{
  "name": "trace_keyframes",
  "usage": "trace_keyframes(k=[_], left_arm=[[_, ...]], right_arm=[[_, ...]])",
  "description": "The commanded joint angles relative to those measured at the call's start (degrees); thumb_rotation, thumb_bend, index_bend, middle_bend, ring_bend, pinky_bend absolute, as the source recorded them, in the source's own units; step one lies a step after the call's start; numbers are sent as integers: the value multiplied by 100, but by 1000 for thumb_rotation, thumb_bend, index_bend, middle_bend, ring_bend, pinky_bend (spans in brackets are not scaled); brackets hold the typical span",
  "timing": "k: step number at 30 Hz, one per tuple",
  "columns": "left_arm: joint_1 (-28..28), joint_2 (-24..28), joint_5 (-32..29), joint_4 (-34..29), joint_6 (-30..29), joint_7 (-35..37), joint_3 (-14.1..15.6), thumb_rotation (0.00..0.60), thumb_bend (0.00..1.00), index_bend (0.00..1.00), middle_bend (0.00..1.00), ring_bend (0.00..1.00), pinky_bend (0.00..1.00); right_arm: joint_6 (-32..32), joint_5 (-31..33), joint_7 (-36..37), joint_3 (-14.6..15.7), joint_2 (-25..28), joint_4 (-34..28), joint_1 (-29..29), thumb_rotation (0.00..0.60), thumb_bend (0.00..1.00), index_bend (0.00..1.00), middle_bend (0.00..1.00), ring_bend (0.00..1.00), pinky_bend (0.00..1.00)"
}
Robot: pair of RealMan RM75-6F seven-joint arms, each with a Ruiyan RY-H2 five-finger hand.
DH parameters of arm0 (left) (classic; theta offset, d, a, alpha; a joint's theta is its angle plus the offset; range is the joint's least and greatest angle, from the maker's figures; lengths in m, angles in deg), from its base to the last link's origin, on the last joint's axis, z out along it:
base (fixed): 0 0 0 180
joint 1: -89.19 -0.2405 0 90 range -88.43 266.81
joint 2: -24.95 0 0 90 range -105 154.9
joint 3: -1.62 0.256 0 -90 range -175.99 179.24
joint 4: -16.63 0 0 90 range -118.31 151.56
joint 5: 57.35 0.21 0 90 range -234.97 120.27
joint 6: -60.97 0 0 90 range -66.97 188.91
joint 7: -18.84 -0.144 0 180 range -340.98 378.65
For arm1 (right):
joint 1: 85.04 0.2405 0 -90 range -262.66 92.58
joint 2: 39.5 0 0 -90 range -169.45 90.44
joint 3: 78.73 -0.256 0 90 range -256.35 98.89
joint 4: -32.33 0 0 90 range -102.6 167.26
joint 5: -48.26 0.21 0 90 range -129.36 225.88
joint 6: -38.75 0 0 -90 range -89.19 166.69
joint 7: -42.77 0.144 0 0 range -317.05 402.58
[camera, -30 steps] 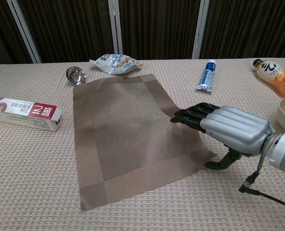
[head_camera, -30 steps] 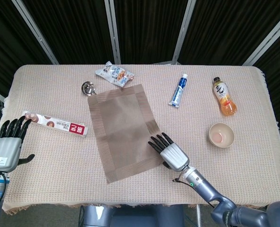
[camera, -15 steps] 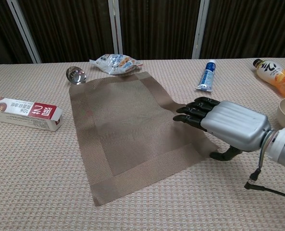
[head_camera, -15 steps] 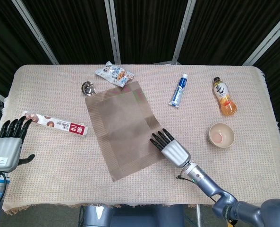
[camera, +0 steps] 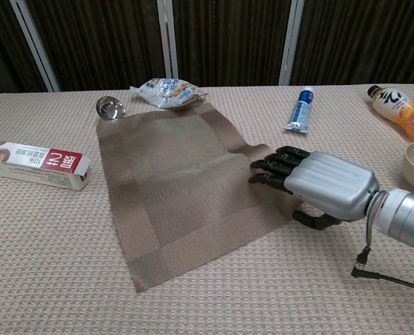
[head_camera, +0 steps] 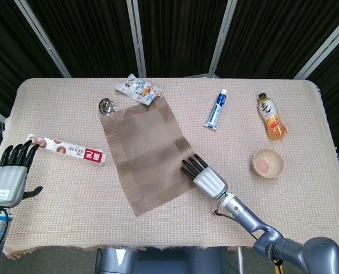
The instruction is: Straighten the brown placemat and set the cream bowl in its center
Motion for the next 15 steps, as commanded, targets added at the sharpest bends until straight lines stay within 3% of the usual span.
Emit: trace_keyframes(k=[1,5,8,9,11,13,15], left_arm=[[5,-4,-9,13,15,5,-3,600,0,0,0,0,0],[24,-18,-40,36,62,3,-5,600,0,0,0,0,0],[31,-24,-41,35,74,-6,-5,600,0,0,0,0,0],[31,-25,-38,35,73,-8,-4,600,0,0,0,0,0],[28,-24,-39,31,70,-10,-1,600,0,0,0,0,0],[25,-25,-43,30,63,-10,-4,600,0,0,0,0,0],[24,-26,-40,28,61,-12,-3,600,0,0,0,0,0]], right_arm=[[42,93,224,-34,-19,40,33,600,501,154,0,0,0],[34,134,440,-20,3,55,52,600,500,197,0,0,0],[29,147,510,-6,5,81,67,600,501,289,0,0,0],[17,152,544,-4,0,84,68,600,501,273,0,0,0],[-45,163,635,-10,-21,92,57,600,504,362,0,0,0],[-98,164,698,-4,-44,125,47,600,510,550,0,0,0],[-139,158,729,8,-62,172,42,600,512,608,0,0,0]])
